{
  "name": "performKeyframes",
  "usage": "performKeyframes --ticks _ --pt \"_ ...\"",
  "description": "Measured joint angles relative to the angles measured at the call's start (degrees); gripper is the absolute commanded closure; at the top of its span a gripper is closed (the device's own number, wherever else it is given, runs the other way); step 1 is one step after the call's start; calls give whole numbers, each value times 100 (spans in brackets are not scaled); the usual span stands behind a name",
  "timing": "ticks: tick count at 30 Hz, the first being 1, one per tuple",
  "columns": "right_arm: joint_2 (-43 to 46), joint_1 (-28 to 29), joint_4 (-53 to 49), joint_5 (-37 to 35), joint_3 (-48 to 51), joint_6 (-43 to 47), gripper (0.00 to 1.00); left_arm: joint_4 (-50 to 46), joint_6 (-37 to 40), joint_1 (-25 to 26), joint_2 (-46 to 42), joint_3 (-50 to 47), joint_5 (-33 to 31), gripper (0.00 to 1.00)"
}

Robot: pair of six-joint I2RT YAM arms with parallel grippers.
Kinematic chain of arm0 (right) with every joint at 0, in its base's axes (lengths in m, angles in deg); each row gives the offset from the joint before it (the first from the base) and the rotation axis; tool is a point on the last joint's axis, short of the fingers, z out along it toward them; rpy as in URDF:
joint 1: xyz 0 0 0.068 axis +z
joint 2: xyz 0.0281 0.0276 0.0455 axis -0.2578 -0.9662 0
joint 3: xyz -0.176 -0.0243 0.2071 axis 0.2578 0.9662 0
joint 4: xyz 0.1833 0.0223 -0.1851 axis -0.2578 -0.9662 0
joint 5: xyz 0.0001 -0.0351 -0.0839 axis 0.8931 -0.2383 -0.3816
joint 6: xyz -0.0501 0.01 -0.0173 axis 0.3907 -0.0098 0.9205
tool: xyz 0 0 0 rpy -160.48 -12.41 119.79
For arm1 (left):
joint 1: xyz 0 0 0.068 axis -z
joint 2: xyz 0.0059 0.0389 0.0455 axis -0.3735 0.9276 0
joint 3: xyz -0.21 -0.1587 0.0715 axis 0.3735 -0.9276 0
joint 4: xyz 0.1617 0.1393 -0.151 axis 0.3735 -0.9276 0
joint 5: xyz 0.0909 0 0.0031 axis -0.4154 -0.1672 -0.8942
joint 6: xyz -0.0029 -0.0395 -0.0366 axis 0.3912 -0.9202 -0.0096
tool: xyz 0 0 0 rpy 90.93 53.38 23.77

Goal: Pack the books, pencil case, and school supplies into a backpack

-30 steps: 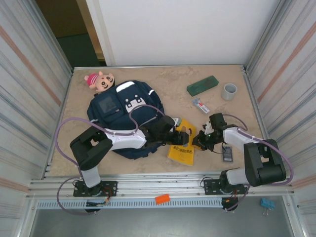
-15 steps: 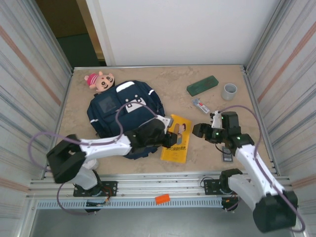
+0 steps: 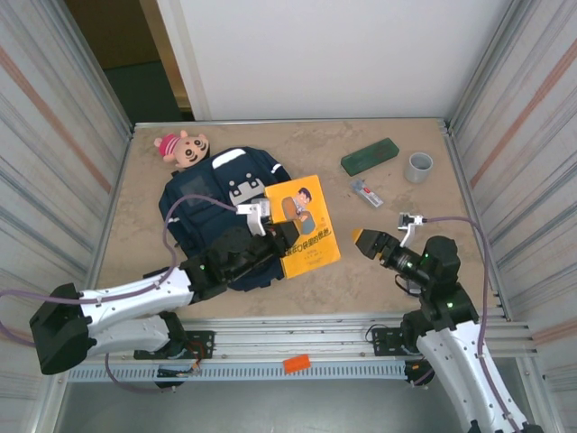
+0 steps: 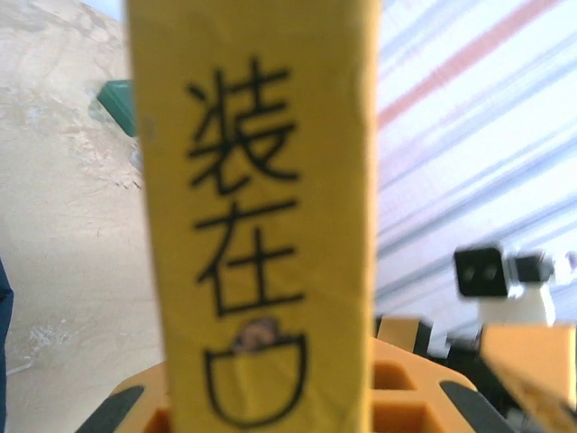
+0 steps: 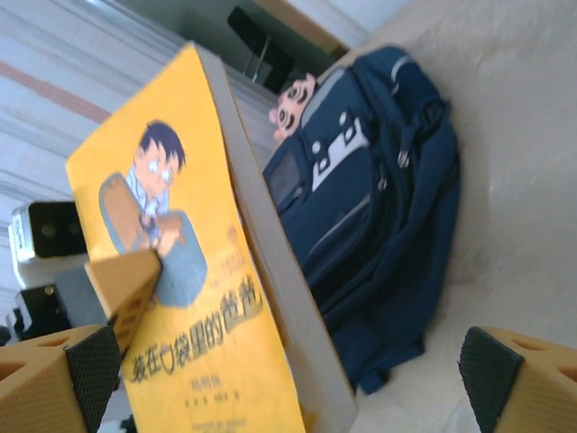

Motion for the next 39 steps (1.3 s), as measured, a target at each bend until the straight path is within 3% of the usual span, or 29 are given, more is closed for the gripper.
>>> performKeyframes --ticks 7,14,20,28,32,34,39 --pt "-310 1318 804 -601 197 -994 4 111 -1099 4 20 -74 -702 100" --pt "-1416 2736 1600 -1545 195 -1801 5 302 -1851 4 179 -76 -920 100" --pt "-2345 3230 2363 -1886 173 -2208 5 540 -2216 0 208 -144 -964 100" --pt "-2662 3283 3434 -2221 94 -2568 44 702 -2538 -66 229 -315 -931 100" --pt "-2420 3316 3401 -2492 87 -2562 86 721 -2645 -66 223 -319 -931 100" --pt "-2312 3331 3178 -2588 81 -2562 98 710 -2660 -66 184 -297 -916 89" --pt "-1869 2988 2142 -2420 -162 -2391 100 -15 -2341 -155 20 -179 -787 31"
